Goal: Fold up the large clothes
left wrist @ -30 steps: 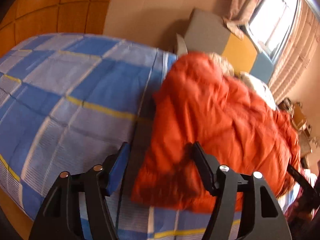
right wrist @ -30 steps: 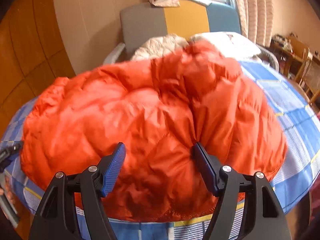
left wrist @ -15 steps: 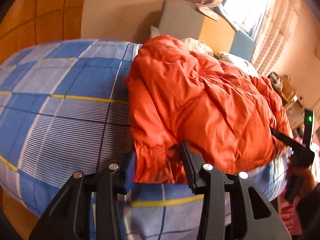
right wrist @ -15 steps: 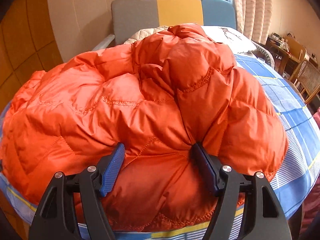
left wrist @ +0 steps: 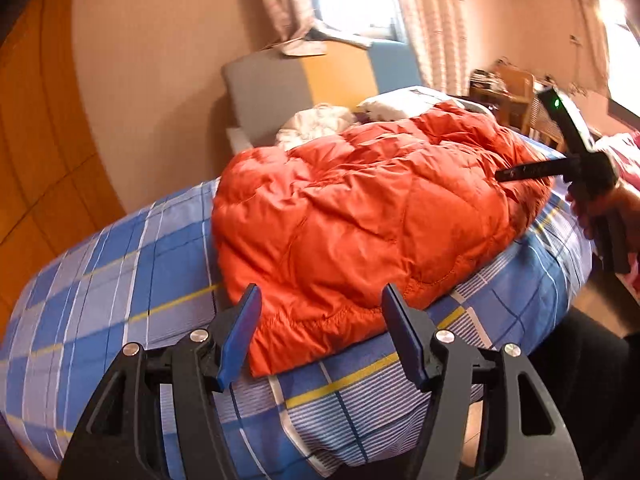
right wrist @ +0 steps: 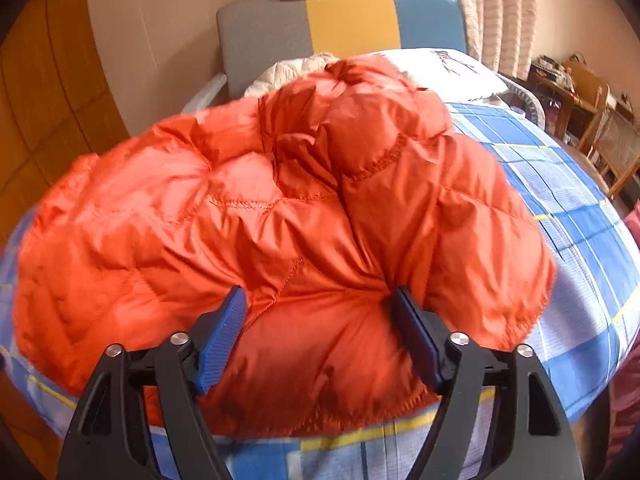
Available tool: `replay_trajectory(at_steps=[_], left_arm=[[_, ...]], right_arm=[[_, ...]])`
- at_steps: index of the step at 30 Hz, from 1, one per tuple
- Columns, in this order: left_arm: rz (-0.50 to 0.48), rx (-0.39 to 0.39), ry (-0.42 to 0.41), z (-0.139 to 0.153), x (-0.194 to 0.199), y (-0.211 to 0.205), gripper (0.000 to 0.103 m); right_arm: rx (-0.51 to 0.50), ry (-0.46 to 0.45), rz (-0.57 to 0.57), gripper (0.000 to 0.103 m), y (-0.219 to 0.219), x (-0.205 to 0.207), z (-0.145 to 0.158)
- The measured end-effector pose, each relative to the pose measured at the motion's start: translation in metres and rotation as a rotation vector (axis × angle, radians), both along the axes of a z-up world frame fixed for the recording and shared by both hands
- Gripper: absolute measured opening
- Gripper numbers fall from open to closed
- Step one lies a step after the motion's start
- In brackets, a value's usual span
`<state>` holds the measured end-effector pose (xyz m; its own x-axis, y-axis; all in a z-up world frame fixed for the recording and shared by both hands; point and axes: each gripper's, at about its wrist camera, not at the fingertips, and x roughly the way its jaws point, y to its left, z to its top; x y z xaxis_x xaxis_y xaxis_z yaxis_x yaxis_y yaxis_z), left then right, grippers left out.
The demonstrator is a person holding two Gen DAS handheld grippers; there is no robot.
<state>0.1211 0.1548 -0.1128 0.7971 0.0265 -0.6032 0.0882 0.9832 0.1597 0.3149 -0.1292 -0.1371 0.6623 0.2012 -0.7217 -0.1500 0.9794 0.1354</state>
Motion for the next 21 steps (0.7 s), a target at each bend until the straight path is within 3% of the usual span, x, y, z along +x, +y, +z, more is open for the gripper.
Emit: replay_trajectory(at_steps=[5,9,15,21], left_arm=[[-0.113,0.056,-0.008,0.004,0.011,-0.002,0.062],[-0.174,0.118,-0.02,0.004,0.022,0.0,0.063],[-0.255,0.169,0.009,0.001,0.047,0.01,0.063],[-0.316,0.201,0.052,-0.01,0.064,0.015,0.062]], right_arm=[[0.146,0.019,-0.001,0.078,-0.029,-0.026,0.003],[0.286,0.073,-0.075,0.078,-0.064,-0.04,-0.006],[0.381,0.128,-0.209,0.078,-0.097,-0.041,-0.025],[0.442,0.155,-0.274,0.078,-0.11,-0.032,-0.036]])
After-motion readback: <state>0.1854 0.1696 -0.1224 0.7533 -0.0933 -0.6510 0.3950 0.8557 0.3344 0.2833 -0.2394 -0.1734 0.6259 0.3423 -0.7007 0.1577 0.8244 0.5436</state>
